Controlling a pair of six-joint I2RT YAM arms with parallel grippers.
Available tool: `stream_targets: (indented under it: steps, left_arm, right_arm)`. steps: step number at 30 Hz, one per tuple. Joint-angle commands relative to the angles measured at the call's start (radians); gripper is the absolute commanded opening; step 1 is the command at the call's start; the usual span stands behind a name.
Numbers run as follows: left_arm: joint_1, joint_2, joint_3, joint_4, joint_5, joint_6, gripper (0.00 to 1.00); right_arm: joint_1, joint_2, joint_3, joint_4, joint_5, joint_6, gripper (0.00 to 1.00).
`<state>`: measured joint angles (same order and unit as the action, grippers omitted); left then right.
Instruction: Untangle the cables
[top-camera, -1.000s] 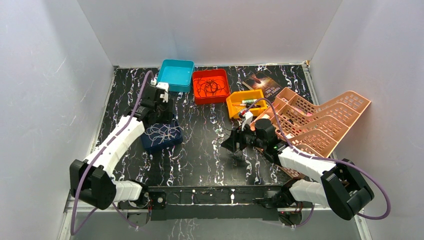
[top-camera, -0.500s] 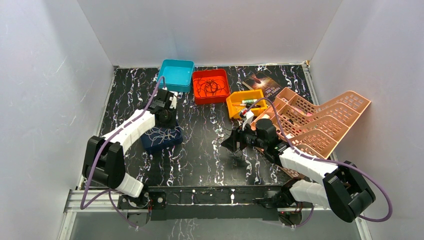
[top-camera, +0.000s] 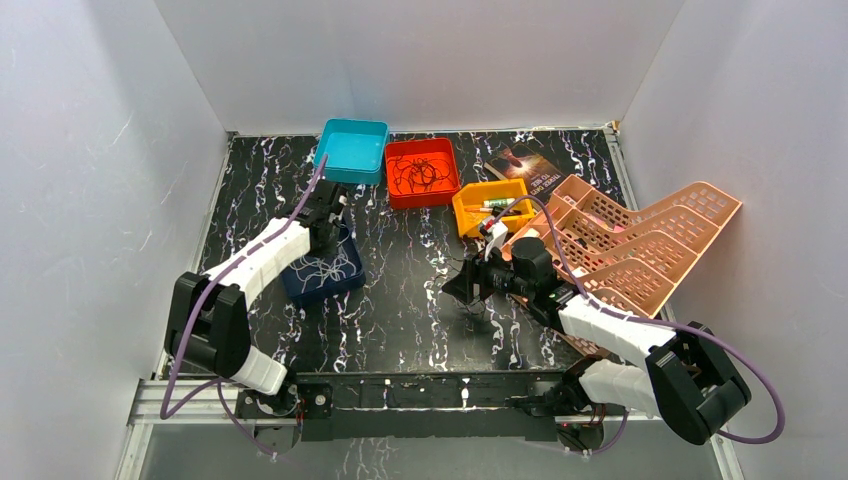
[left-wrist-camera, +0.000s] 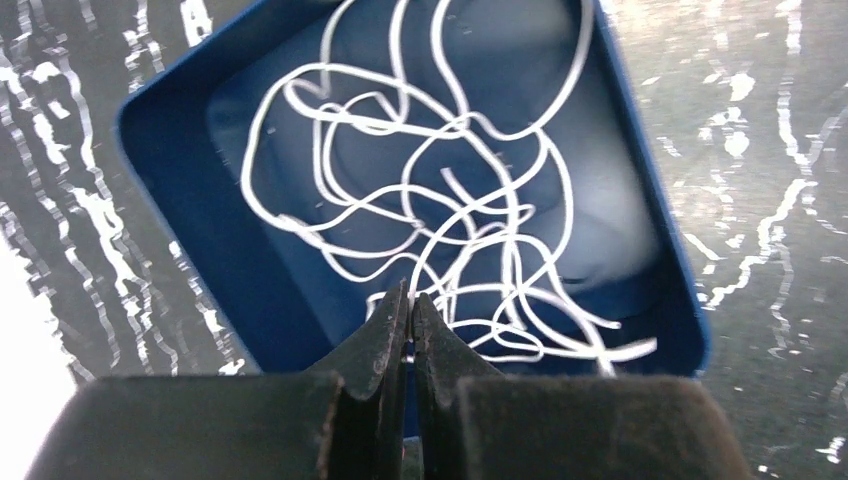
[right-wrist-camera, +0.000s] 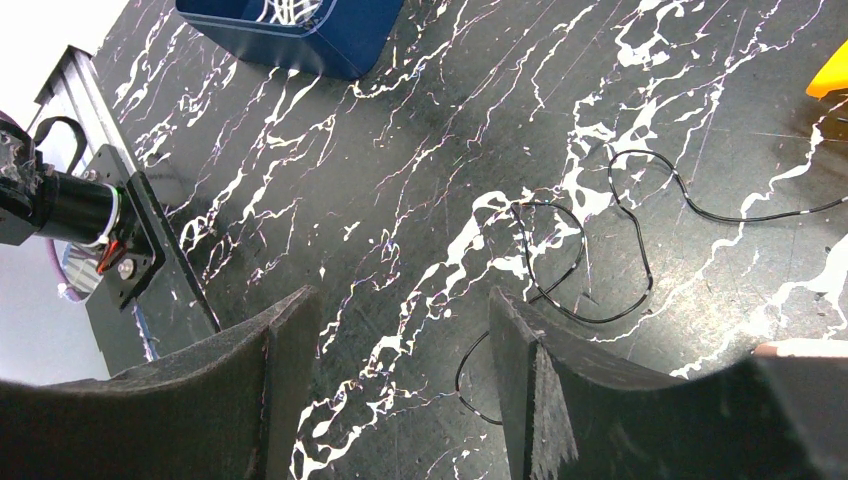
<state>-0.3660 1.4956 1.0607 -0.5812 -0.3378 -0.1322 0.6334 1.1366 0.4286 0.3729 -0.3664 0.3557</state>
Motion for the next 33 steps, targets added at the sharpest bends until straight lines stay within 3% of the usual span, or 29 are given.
stream_targets:
  steps: [1,5,22,33]
  left_arm:
    - [0.01,-0.013,0.043,-0.088,-0.171,0.012,0.0]
    - [0.015,-0.014,0.041,-0.1,-0.201,0.018,0.0]
    - [0.015,0.01,0.002,-0.062,-0.019,0.026,0.0]
    - [0.015,-0.054,0.04,-0.101,-0.011,0.019,0.37]
  right_arm:
    - [0.0,-0.01,0.001,0.053,-0.004,-0.005,0.71]
    - [0.0,-0.006,0.004,0.055,-0.007,-0.005,0.71]
    - [0.001,0.016,0.01,0.073,-0.023,0.01,0.71]
    - [0.001,0.025,0.02,0.075,-0.029,0.016,0.7]
